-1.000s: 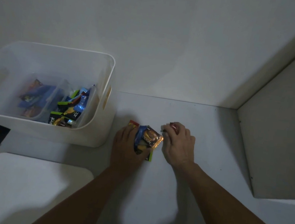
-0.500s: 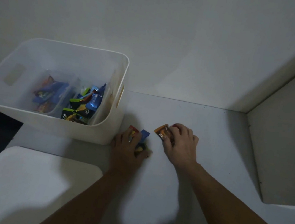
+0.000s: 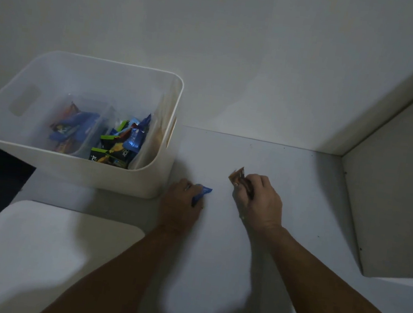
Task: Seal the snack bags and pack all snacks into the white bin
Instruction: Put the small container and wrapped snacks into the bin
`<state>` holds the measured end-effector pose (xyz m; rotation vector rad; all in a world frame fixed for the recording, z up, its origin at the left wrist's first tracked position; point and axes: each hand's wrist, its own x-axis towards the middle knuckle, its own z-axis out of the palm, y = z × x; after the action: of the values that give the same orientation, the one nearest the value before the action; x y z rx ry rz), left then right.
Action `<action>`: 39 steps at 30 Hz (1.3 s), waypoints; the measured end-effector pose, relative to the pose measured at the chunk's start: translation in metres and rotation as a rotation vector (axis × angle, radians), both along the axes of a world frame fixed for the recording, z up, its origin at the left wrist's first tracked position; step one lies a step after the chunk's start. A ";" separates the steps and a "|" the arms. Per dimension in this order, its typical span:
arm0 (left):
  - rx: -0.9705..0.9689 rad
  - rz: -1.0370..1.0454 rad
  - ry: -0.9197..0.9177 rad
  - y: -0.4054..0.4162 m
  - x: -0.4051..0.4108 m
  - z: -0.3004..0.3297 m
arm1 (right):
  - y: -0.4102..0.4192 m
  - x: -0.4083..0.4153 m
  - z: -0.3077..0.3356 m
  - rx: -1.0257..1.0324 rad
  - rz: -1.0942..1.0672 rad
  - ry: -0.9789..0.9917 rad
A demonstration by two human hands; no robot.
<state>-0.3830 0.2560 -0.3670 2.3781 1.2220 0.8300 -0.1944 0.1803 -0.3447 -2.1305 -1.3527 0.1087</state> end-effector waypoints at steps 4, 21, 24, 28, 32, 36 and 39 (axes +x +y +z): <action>-0.043 -0.024 -0.078 -0.002 0.010 0.021 | -0.007 0.006 0.020 -0.038 -0.069 0.110; -0.105 0.287 0.152 -0.046 0.002 -0.008 | -0.029 0.006 0.030 -0.095 -0.116 0.177; 0.003 0.238 0.142 -0.046 0.004 -0.011 | -0.033 0.001 0.024 -0.100 -0.112 0.182; 0.025 0.133 0.142 -0.041 0.011 -0.005 | -0.031 -0.003 0.027 -0.092 -0.097 0.188; -0.016 0.061 0.090 -0.039 0.015 0.008 | -0.029 -0.004 0.039 -0.095 -0.095 0.184; 0.016 0.030 -0.113 -0.034 0.021 0.040 | -0.023 0.000 0.062 -0.075 -0.087 0.167; -0.036 0.027 -0.152 -0.023 0.031 0.083 | -0.013 0.002 0.092 -0.043 -0.082 0.163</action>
<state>-0.3523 0.2326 -0.2841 2.2294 1.2000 0.9692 -0.1925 0.1670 -0.2532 -2.1590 -1.1774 0.2742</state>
